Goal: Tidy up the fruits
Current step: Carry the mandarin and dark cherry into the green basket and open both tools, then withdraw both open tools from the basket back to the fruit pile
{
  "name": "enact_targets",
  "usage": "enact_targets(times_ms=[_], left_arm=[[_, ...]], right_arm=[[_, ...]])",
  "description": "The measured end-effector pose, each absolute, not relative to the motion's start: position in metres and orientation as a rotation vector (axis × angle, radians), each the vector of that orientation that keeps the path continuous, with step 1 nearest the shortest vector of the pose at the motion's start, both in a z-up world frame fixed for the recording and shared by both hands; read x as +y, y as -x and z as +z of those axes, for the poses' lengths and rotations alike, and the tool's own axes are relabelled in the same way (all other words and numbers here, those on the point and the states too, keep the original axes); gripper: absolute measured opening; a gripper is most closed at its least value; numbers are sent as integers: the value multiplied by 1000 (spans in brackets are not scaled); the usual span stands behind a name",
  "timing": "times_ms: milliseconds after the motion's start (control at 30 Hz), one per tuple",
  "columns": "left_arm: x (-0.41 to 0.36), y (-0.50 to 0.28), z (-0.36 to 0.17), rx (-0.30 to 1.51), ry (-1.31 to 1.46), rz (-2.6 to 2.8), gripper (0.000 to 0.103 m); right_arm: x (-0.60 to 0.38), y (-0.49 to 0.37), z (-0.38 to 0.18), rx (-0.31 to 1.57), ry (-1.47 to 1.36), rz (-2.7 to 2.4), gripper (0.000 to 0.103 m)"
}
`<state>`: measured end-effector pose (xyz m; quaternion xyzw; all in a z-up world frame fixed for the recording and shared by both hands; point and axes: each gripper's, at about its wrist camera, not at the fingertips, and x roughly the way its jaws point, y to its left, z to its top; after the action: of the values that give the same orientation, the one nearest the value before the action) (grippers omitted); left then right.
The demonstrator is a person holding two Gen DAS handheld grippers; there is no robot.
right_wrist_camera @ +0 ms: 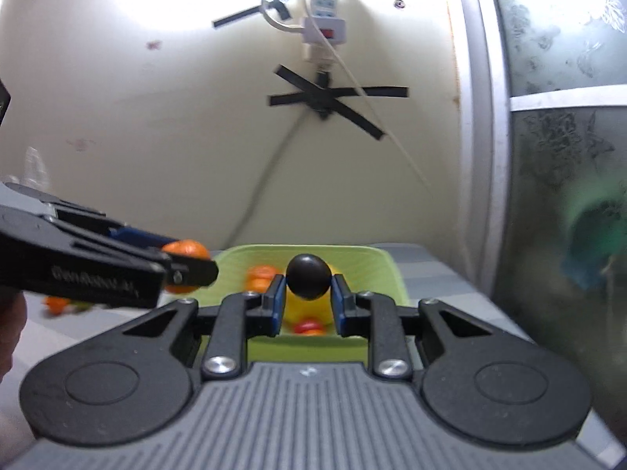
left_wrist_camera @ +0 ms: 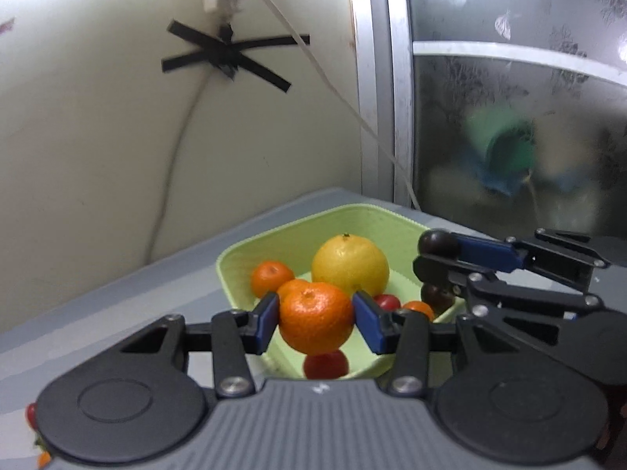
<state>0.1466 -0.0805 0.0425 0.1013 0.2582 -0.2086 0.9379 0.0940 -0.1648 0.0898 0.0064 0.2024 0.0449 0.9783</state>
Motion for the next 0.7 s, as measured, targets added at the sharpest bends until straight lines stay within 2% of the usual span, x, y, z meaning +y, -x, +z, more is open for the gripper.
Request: enact_targets(times_ms=[133, 233, 300, 367, 533, 700], left_arm=[[-86, -156, 34, 558, -193, -413, 44], [-85, -153, 35, 550, -178, -421, 47], [-81, -147, 41, 535, -165, -425, 54], [-71, -139, 50, 514, -143, -420, 58], [-16, -109, 67, 466, -65, -362, 58], [74, -74, 64, 467, -24, -162, 59]], right_arm=[[-173, -108, 81, 444, -35, 39, 31], [-192, -109, 80, 431, -148, 36, 48], [-200, -110, 80, 427, -192, 32, 48], [-203, -109, 81, 416, -210, 31, 48], [-199, -96, 84, 364, -205, 20, 48], [-193, -78, 90, 307, -180, 26, 47]])
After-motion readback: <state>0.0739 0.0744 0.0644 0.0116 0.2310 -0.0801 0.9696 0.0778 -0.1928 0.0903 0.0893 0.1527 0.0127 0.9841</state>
